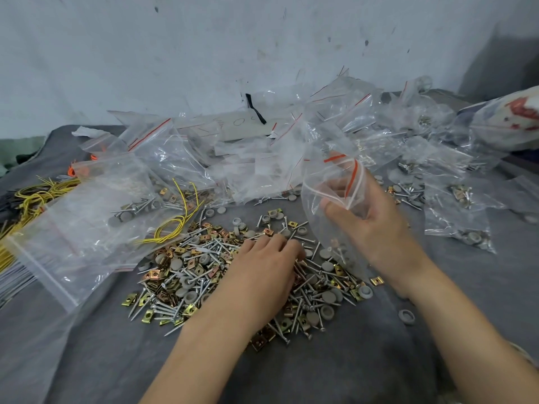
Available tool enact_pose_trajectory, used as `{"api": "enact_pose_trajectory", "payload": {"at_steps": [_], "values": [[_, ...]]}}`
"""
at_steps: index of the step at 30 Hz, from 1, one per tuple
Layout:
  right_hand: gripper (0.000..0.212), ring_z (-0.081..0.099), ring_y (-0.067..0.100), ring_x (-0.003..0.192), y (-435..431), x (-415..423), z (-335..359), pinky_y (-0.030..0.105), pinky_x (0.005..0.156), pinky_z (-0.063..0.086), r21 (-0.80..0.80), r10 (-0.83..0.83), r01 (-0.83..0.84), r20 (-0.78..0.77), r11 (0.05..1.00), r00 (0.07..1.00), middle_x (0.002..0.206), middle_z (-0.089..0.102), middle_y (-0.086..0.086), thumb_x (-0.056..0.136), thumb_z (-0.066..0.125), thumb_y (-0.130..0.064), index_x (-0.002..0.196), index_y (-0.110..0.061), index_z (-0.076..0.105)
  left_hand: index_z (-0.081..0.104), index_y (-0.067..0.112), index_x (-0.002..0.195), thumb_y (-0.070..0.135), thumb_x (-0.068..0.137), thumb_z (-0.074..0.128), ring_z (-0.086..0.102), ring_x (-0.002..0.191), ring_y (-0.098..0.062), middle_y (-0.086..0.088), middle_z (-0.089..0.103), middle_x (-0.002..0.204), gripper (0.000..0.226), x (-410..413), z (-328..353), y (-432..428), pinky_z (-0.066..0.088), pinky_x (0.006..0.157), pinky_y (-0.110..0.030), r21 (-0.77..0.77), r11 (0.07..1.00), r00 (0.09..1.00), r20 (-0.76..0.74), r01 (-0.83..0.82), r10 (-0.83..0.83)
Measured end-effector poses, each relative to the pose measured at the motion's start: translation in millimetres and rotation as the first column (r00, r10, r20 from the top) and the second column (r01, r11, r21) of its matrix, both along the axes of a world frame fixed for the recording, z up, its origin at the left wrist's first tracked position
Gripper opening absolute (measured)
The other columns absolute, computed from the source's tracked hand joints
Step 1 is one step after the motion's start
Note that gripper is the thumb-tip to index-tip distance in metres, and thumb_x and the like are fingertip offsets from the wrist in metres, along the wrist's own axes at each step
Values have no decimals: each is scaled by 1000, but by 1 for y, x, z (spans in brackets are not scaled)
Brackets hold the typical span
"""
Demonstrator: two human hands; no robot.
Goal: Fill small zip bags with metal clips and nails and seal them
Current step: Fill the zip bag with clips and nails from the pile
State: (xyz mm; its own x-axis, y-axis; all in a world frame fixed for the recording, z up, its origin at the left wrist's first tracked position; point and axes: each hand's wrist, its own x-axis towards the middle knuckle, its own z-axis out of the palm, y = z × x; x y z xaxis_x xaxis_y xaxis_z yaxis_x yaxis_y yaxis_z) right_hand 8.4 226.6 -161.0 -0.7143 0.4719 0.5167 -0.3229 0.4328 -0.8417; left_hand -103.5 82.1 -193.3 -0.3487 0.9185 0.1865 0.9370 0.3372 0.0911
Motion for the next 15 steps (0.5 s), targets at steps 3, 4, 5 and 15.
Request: {"api": "enact_pose_trajectory", "payload": {"at_steps": [3,4,5,15], "values": [[26,63,-7,103,1,-1,-1,8,84,46,1,-11,11,2,1000,1000,109,69,-25,87,66,-38,109,-50,60,37,45,139,22,100,46,41,123,-18,7,43,129,47,0,-3,3,33,103,-35,-32,999,999,-30,43,-44],[26,64,-6,103,1,-2,-2,8,84,46,1,-14,14,3,1000,1000,109,69,-25,87,66,-40,109,-50,60,38,46,139,23,100,46,42,122,-18,8,43,128,46,0,-3,4,33,102,-36,-36,998,998,-32,52,-53],[26,64,-5,103,1,-2,-2,9,85,47,1,-14,14,3,1000,1000,109,69,-25,86,66,-40,109,-52,60,41,46,137,25,101,46,42,121,-17,9,44,126,42,-1,-3,4,34,102,-36,-28,998,998,-28,56,-56],[28,63,-4,108,2,-5,-4,9,88,45,16,-16,16,8,1000,1000,113,68,-24,88,65,-38,112,-51,60,49,31,117,38,103,38,46,116,-16,9,49,123,20,-2,0,3,35,98,-33,-9,998,997,-37,69,-70]]}}
